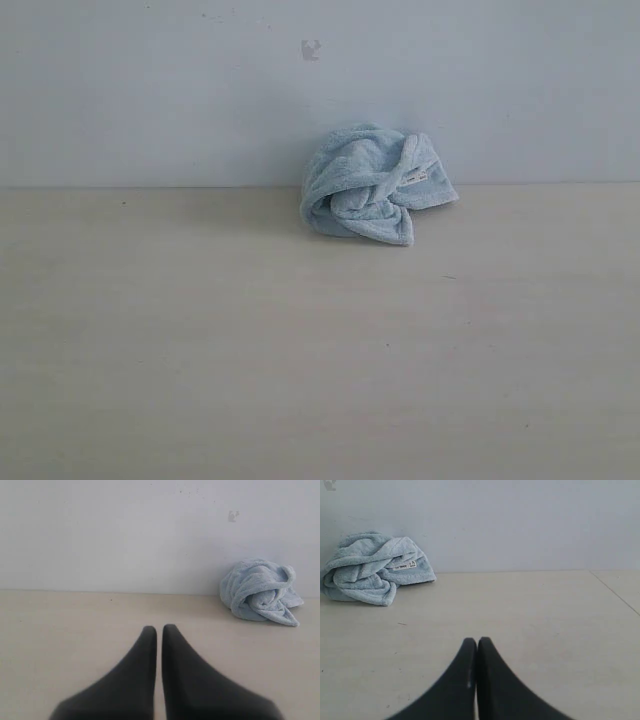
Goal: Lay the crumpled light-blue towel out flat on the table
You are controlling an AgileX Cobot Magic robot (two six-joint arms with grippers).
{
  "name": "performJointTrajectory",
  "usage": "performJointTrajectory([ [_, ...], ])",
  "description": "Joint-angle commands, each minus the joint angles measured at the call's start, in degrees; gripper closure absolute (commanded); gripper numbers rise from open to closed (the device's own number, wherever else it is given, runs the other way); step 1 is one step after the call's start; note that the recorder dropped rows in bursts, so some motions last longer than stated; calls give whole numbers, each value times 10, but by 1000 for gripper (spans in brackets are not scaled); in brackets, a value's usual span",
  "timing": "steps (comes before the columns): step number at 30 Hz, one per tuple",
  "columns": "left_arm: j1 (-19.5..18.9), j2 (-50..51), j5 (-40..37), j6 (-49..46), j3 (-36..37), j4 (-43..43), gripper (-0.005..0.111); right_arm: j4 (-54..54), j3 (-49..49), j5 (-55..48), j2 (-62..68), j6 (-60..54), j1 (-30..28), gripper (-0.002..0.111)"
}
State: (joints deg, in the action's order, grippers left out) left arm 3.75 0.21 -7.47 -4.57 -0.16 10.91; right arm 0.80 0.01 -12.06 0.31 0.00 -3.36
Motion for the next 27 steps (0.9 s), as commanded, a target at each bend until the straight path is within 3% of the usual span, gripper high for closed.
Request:
performJointTrajectory([
  [1,1,-2,-4,-2,2,0,103,0,0,2,-3,0,-1,108],
  [13,1,-2,-4,-2,2,0,103,-24,0,12,-3,-26,-1,108],
  [14,1,-2,-4,-2,2,0,103,-30,0,30,-3,-33,-1,108],
  [17,1,-2,-4,-2,2,0,103,131,0,167,-3,138,-1,108],
  [20,1,-2,-4,-2,2,0,103,207,0,244,-3,229,-1,108],
  [27,1,-2,-4,-2,2,0,103,219,0,358,-3,242,-1,108],
])
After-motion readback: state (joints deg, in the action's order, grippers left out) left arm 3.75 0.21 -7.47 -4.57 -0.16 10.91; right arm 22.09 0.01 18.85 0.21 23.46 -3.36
